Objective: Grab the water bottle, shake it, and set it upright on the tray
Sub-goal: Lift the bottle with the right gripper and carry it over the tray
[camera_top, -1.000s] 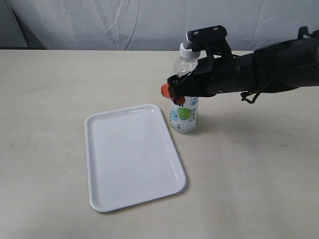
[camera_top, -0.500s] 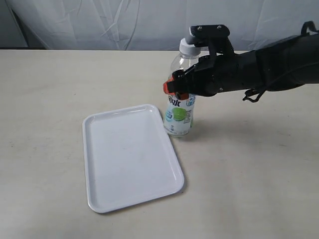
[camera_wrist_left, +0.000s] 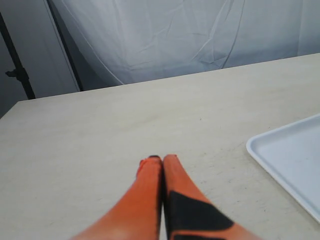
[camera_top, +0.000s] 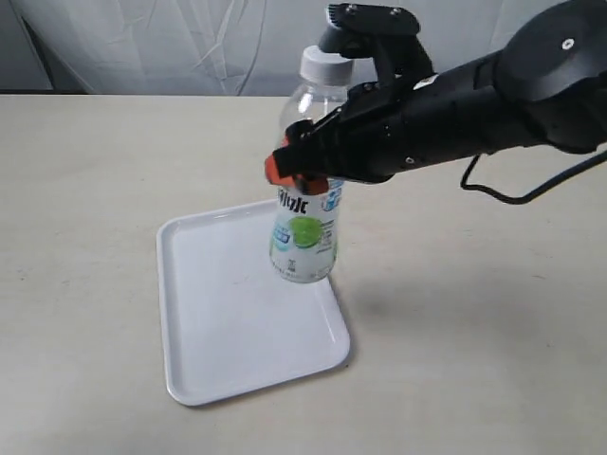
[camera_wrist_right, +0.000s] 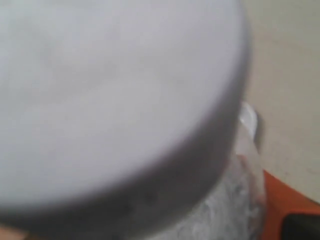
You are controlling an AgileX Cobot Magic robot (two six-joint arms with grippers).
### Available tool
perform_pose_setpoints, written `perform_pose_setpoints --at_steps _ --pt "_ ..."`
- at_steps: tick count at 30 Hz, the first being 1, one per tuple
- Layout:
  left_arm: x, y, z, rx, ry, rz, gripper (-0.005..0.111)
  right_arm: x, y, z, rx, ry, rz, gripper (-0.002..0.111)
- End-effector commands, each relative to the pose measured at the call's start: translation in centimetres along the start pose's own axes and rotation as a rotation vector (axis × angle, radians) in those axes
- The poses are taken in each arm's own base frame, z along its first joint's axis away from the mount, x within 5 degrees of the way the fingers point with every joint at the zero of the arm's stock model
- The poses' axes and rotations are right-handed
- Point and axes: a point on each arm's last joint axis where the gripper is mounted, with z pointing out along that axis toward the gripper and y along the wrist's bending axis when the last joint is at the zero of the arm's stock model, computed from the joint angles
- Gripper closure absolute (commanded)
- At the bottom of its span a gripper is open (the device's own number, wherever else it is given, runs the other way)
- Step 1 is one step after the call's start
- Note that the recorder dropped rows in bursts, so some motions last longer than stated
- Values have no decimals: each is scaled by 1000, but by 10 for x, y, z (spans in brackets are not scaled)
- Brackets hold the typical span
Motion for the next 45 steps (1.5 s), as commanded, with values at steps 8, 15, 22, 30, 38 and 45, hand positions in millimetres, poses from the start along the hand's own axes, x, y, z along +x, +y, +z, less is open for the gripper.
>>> perform_pose_setpoints --at_steps 8,15,22,30,38,45 --pt "0 0 0 -1 -14 -2 106 -7 65 -9 14 129 -229 109" --pt "0 0 0 -1 -14 -2 106 -23 38 -18 346 -24 21 109" --pt "0 0 0 -1 -14 -2 106 -33 52 -24 210 -76 -134 109" --pt "0 0 0 -1 -14 -2 106 -22 94 -29 -54 -30 -286 109" --pt "0 0 0 -1 -14 -2 106 -47 96 -78 4 -192 -172 109" --pt "0 0 0 -1 -14 -2 106 -38 89 -65 132 -123 -223 109"
